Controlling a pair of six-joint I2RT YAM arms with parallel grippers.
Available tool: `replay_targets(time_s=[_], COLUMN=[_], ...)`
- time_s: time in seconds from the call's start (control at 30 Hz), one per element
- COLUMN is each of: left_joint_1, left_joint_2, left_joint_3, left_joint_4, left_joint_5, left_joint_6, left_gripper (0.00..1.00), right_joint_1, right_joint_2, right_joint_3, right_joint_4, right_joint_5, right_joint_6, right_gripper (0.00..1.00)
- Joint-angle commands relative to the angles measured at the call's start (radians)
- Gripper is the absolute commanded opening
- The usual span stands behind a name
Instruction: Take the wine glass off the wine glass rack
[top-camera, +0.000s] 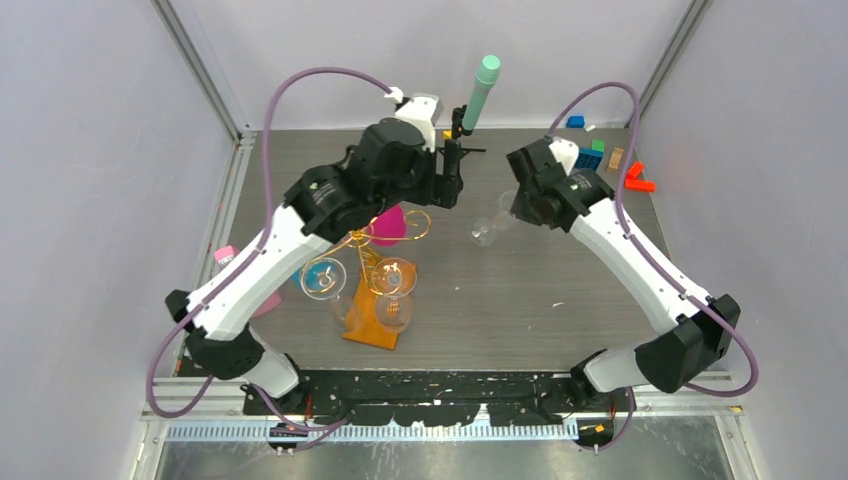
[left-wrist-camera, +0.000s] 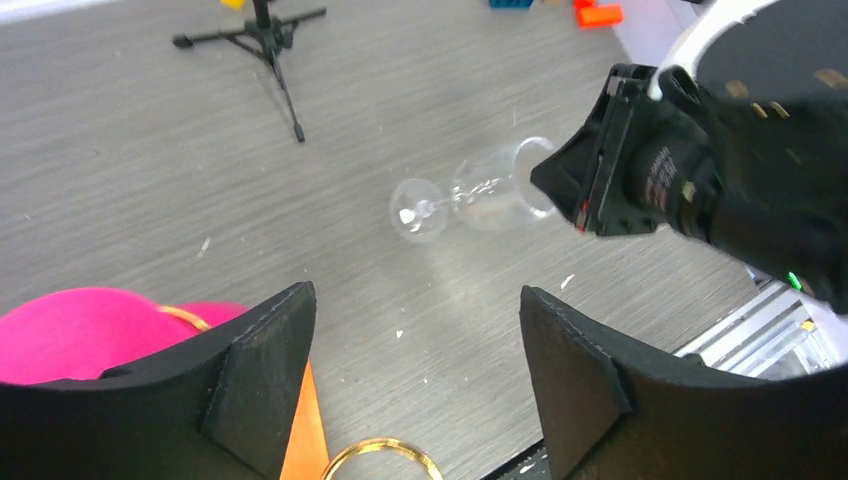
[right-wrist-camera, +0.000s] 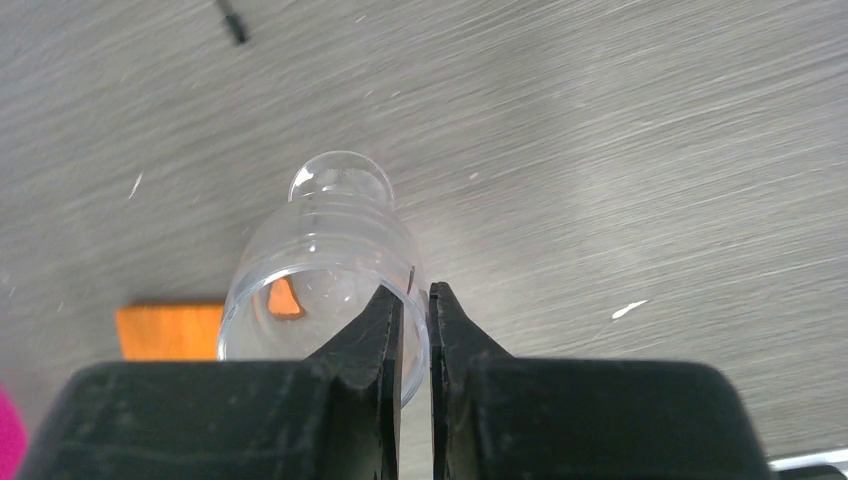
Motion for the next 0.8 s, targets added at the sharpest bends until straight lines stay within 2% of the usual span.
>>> replay_targets(time_s=[0.0,0.17,0.37,0.7,0.77], left_joint_1=[0.012,0.022,0.026,0.030,0.030], left_joint_2=[-0.123,-0.204,-0.294,-0.404,-0.416], left_joint_3=[0.021,0.011,-0.018,-0.089,-0.094], left_joint_4=[0.076,0.076,0.033,-0.009,-0.009], left_joint_5=[-0.023,-0.053,-0.134,-0.282,-0.306], left_joint_6=[0.101,0.165,0.228,0.280,0.290], left_gripper=[0.79,0.84,0.86,0.91,0.92], right_joint_1=[-0.137,-0.298,-0.406,-0.480,-0.485], right_joint_2=[0.020,0.099,0.252,0.445,0.469], right_joint_3=[0.033,0.060,0.131,0.302,0.330], right_joint_4=[0.040,0.060,0.084,0.093,0.091], right_joint_5=[0.009,-0.014,-0.029,-0.018,-0.016], right_joint_6=[-0.093,-0.167,-0.246,-0.321,-0.332], right_gripper=[0.00,0.00,0.00,0.00,0.03])
